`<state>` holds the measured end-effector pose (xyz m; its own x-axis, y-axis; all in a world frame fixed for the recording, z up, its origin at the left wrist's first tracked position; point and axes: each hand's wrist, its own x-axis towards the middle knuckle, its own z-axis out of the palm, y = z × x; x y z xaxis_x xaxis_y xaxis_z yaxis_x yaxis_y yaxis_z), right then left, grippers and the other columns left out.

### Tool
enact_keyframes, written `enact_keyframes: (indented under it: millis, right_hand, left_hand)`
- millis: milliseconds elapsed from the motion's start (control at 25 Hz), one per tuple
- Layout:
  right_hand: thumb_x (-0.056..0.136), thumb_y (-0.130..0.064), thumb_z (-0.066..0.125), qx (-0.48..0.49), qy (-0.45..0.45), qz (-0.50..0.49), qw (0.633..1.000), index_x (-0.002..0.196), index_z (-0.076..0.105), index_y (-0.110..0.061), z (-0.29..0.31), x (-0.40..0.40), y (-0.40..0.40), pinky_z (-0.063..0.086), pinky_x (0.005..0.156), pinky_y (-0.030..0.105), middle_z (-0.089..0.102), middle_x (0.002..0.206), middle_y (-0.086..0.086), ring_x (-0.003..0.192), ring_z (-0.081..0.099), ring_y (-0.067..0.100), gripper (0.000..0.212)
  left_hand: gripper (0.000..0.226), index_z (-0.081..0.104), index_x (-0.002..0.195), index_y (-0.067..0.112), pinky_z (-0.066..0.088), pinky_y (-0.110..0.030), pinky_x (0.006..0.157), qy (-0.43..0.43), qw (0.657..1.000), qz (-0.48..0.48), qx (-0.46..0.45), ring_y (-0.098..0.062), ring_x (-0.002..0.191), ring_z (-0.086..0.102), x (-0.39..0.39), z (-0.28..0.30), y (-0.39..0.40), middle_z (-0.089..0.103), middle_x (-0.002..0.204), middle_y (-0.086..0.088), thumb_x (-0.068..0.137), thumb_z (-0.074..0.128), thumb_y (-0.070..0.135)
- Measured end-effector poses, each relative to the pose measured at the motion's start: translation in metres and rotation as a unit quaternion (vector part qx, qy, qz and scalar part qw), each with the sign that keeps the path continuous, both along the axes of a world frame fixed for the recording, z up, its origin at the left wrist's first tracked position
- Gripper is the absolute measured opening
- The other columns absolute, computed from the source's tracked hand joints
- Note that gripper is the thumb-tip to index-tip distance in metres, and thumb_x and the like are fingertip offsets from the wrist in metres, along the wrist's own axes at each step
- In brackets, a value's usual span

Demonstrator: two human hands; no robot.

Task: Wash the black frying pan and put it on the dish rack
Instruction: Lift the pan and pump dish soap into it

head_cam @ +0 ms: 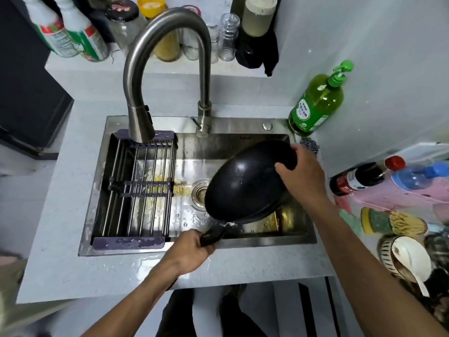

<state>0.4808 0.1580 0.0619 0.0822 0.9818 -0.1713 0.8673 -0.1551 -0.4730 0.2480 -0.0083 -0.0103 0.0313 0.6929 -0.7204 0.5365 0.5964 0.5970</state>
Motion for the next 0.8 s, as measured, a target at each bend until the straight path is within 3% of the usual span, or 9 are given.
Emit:
enact_keyframes:
  millis: [80, 120, 280, 360, 440, 520, 600, 720, 800]
  right_hand:
    - [0.086, -0.014, 0.059, -0.083, 0.120, -0.163, 0.976, 0.138, 0.044, -0.021, -0.011, 0.027, -0.003, 0.049, 0.098, 0.045, 0.055, 0.133, 0.006, 0.117, 0.056, 0.030, 0.055]
    - [0.081, -0.006, 0.053, -0.115, 0.185, -0.198, 0.956, 0.130, 0.049, -0.022, -0.018, 0.036, -0.004, 0.054, 0.093, 0.049, 0.059, 0.128, 0.009, 0.110, 0.060, 0.032, 0.052]
    - [0.080, 0.015, 0.039, -0.088, 0.355, -0.268, 0.891, 0.109, 0.056, -0.020, -0.013, 0.057, -0.003, 0.054, 0.052, 0.033, 0.065, 0.096, 0.009, 0.079, 0.063, 0.024, 0.049]
    - [0.080, 0.019, 0.036, -0.085, 0.408, -0.297, 0.859, 0.101, 0.057, -0.019, -0.005, 0.067, 0.002, 0.053, 0.046, 0.033, 0.062, 0.088, 0.006, 0.074, 0.061, 0.023, 0.048]
    - [0.080, 0.019, 0.036, -0.087, 0.434, -0.338, 0.830, 0.096, 0.058, -0.014, -0.006, 0.077, 0.011, 0.054, 0.048, 0.038, 0.061, 0.090, 0.014, 0.073, 0.060, 0.028, 0.043]
    - [0.081, 0.018, 0.041, -0.092, 0.450, -0.355, 0.814, 0.108, 0.058, -0.004, -0.010, 0.091, 0.029, 0.055, 0.047, 0.038, 0.060, 0.101, 0.021, 0.080, 0.062, 0.033, 0.039]
    - [0.083, 0.013, 0.047, -0.085, 0.435, -0.338, 0.830, 0.115, 0.058, -0.002, -0.006, 0.104, 0.052, 0.059, 0.055, 0.041, 0.064, 0.108, 0.022, 0.090, 0.064, 0.036, 0.037]
    - [0.087, -0.005, 0.060, 0.034, 0.232, -0.283, 0.930, 0.123, 0.059, -0.004, 0.025, 0.116, 0.096, 0.053, 0.094, 0.048, 0.064, 0.124, 0.017, 0.108, 0.062, 0.034, 0.036]
    - [0.090, -0.011, 0.060, 0.125, 0.152, -0.221, 0.955, 0.134, 0.054, -0.007, 0.056, 0.119, 0.130, 0.043, 0.105, 0.039, 0.059, 0.135, 0.013, 0.121, 0.057, 0.032, 0.045]
  left_hand:
    - [0.024, 0.061, 0.070, 0.015, 0.045, -0.028, 0.048, 0.087, 0.994, -0.026, 0.062, -0.012, 0.050, 0.057, 0.000, 0.006, 0.007, 0.060, 0.057, 0.003, 0.084, 0.068, 0.034]
    - [0.024, 0.061, 0.072, 0.016, 0.049, -0.029, 0.052, 0.121, 0.989, -0.032, 0.083, -0.014, 0.055, 0.062, -0.001, 0.011, 0.012, 0.063, 0.061, 0.001, 0.082, 0.069, 0.036]
    - [0.024, 0.062, 0.083, 0.021, 0.049, -0.027, 0.058, 0.257, 0.947, -0.106, 0.162, -0.019, 0.070, 0.066, 0.001, 0.050, 0.053, 0.067, 0.074, 0.001, 0.082, 0.068, 0.044]
    - [0.025, 0.063, 0.097, 0.020, 0.052, -0.030, 0.069, 0.334, 0.913, -0.141, 0.186, -0.025, 0.085, 0.068, 0.008, 0.075, 0.087, 0.070, 0.090, -0.003, 0.082, 0.065, 0.040]
    - [0.028, 0.062, 0.099, 0.018, 0.050, -0.031, 0.070, 0.390, 0.885, -0.152, 0.204, -0.026, 0.089, 0.067, 0.018, 0.099, 0.120, 0.070, 0.094, -0.005, 0.079, 0.064, 0.037]
    - [0.031, 0.063, 0.097, 0.017, 0.049, -0.032, 0.069, 0.415, 0.865, -0.156, 0.235, -0.027, 0.087, 0.068, 0.028, 0.115, 0.146, 0.070, 0.094, -0.005, 0.076, 0.063, 0.039]
    - [0.034, 0.064, 0.097, 0.017, 0.050, -0.032, 0.068, 0.419, 0.858, -0.145, 0.257, -0.028, 0.085, 0.068, 0.034, 0.125, 0.165, 0.070, 0.092, -0.005, 0.073, 0.064, 0.041]
    - [0.036, 0.065, 0.097, 0.018, 0.052, -0.033, 0.067, 0.412, 0.862, -0.124, 0.268, -0.028, 0.081, 0.067, 0.039, 0.144, 0.187, 0.070, 0.088, -0.005, 0.073, 0.067, 0.045]
    - [0.037, 0.065, 0.095, 0.018, 0.054, -0.033, 0.067, 0.409, 0.864, -0.116, 0.269, -0.030, 0.080, 0.067, 0.038, 0.156, 0.194, 0.070, 0.086, -0.005, 0.073, 0.068, 0.047]
